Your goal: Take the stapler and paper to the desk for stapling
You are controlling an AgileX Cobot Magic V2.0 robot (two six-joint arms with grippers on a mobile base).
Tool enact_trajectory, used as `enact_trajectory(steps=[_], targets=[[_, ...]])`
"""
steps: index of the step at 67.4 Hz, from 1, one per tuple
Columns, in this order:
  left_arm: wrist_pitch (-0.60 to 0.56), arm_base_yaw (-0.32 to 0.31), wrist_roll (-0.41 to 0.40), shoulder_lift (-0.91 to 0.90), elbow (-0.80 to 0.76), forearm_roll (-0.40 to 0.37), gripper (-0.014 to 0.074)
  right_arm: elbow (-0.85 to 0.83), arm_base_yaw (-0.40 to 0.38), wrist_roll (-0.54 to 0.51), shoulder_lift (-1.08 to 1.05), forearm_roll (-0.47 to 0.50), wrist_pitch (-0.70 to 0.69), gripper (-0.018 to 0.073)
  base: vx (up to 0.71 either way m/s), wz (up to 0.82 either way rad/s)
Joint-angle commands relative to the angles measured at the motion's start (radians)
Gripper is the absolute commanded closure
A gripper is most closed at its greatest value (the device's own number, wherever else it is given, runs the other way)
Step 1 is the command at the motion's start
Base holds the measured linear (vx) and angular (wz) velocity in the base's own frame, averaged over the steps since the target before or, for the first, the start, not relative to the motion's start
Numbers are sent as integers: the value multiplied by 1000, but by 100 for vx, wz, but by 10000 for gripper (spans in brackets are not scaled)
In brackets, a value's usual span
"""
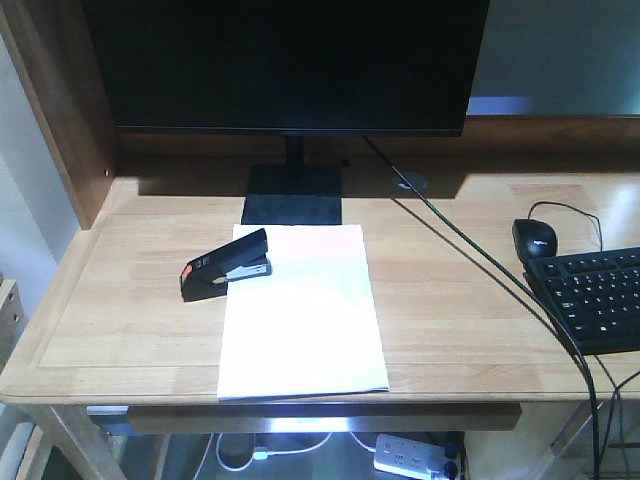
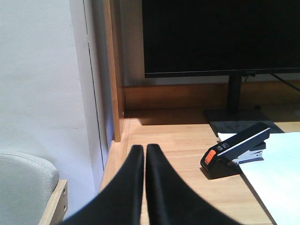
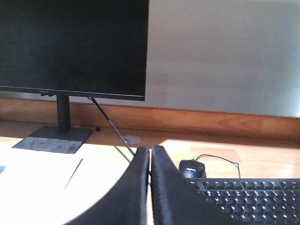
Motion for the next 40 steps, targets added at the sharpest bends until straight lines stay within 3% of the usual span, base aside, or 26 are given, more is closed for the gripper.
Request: enact_trajectory(steps=[1,40], targets=[[-79,-3,-9,-14,11,-4,603,5,-18,-7,-12,8,-78,569,0,0],[-79,-3,-9,-14,11,-4,603,5,-44,-8,-11,14,-75,569,0,0]])
